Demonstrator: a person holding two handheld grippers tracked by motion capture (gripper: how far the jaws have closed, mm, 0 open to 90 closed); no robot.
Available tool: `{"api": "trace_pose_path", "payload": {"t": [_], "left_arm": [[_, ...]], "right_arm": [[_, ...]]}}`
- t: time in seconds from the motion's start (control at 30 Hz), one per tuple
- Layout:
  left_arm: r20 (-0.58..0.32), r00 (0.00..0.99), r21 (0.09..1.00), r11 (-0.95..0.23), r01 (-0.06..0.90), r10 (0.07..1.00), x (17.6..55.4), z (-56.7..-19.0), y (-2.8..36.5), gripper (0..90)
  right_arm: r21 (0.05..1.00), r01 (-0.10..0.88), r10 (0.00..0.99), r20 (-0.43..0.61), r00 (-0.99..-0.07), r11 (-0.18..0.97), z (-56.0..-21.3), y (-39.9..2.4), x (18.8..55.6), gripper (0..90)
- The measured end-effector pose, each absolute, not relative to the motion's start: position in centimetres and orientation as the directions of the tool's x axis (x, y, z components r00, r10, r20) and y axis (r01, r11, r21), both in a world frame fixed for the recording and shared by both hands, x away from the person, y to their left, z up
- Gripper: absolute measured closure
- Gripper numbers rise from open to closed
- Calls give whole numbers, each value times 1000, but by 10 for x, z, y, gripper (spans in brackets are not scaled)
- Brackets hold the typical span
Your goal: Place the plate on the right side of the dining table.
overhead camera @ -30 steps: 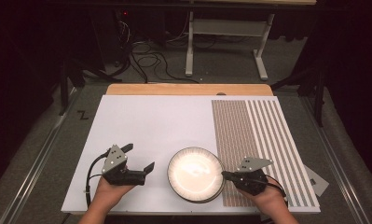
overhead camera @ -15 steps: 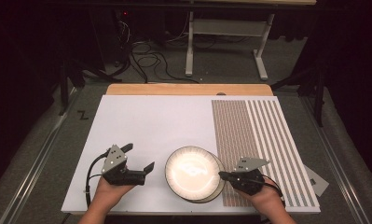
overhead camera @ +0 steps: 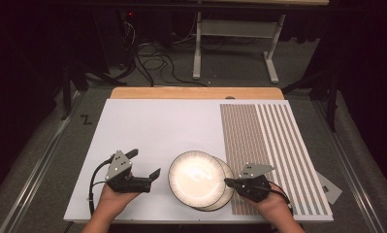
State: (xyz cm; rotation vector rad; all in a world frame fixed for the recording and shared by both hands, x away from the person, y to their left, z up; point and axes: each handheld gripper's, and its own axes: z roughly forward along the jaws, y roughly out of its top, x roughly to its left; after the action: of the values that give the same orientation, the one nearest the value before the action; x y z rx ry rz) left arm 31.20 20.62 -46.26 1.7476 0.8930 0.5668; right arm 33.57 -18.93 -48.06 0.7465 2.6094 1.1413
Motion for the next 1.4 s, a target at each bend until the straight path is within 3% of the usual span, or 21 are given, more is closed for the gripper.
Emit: {"api": "trace_pose_path", "payload": {"t": [0.87,1.1,1.4], "left_arm": [[-63,620,937,-167,307,782,312,-463,203,3],[-130,666,922,-157,354,735,311,-463,189,8],[-232,656,857,-168,487,718,315,-468,171,28]], "right_arm": [[710,372,511,20,-859,597,-482,-179,339,900],[705,360,500,9,-866,611,-482,-165,338,900],[697,338,478,-9,-878,633,-486,-154,336,900]]}}
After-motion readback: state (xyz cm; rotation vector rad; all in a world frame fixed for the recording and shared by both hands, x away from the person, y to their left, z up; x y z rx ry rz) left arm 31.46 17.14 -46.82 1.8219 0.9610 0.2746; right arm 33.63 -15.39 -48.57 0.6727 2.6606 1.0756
